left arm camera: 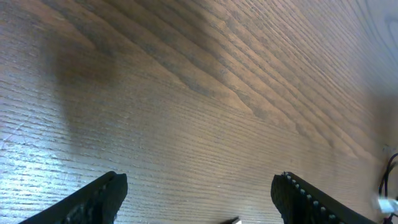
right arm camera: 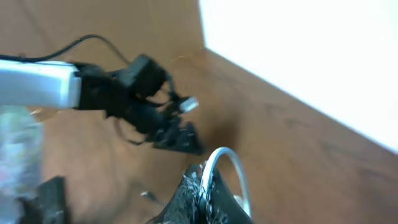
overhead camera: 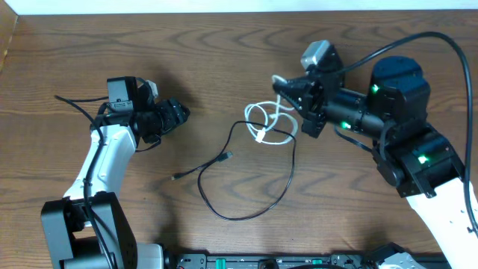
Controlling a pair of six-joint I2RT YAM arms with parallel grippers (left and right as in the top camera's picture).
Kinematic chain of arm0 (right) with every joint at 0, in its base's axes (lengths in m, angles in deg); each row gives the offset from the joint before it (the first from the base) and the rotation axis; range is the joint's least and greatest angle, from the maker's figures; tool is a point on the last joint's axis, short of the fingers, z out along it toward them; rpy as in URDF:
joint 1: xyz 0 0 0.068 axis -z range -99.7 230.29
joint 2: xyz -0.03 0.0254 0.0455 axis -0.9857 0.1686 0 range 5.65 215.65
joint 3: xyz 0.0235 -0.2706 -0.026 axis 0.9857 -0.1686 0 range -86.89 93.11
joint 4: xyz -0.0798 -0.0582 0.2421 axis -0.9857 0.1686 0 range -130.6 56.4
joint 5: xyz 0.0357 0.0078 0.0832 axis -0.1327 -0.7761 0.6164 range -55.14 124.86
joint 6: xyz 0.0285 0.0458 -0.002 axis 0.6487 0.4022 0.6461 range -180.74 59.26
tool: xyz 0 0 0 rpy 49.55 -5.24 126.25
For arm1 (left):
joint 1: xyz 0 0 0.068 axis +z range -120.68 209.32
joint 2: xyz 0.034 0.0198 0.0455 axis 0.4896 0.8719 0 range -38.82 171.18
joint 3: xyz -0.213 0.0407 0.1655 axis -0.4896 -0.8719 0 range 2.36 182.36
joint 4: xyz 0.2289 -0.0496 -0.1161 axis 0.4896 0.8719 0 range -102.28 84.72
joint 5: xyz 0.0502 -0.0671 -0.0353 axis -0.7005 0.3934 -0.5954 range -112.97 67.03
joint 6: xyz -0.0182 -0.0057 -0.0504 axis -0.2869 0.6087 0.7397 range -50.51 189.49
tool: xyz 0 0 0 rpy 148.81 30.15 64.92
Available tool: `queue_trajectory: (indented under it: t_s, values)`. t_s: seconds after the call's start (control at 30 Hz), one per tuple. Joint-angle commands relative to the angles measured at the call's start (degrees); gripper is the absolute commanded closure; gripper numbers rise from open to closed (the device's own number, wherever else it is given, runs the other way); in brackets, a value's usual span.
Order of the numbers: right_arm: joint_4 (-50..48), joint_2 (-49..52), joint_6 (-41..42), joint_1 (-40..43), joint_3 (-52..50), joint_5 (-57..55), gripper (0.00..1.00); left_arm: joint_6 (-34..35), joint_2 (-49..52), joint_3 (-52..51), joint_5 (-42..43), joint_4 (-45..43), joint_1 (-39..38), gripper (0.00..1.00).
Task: Untangle cables
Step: 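Pull the white cable up-right with the right gripper, away from black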
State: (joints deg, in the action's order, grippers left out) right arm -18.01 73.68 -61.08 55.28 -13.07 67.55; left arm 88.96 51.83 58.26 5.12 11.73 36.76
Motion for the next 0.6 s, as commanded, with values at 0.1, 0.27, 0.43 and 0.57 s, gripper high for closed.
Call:
queue_trajectory:
  t_s: [0.1, 0.27, 0.43, 0.57]
  values:
    - [-1.11, 1.81, 7.91, 0.46, 0.31, -9.01, 0.99, -0.13, 0.33, -0.46, -0.68, 0.68, 0.15, 0.21]
    - [-7.02, 2.49, 19.56, 1.09, 0.31, -7.08, 0.99, -0.59, 0.33, -0.46, 0.72, 1.03, 0.13, 0.21]
    - [-25.4, 2.51, 27.47, 4.17, 0.31, 8.24, 0.99, -4.96, 0.33, -0.46, 12.5, 0.26, 0.13, 0.21]
    - [-39.36, 2.49, 28.15, 6.78, 0.31, 21.42, 0.99, -8.24, 0.33, -0.46, 23.45, -0.04, 0.09, 0.21]
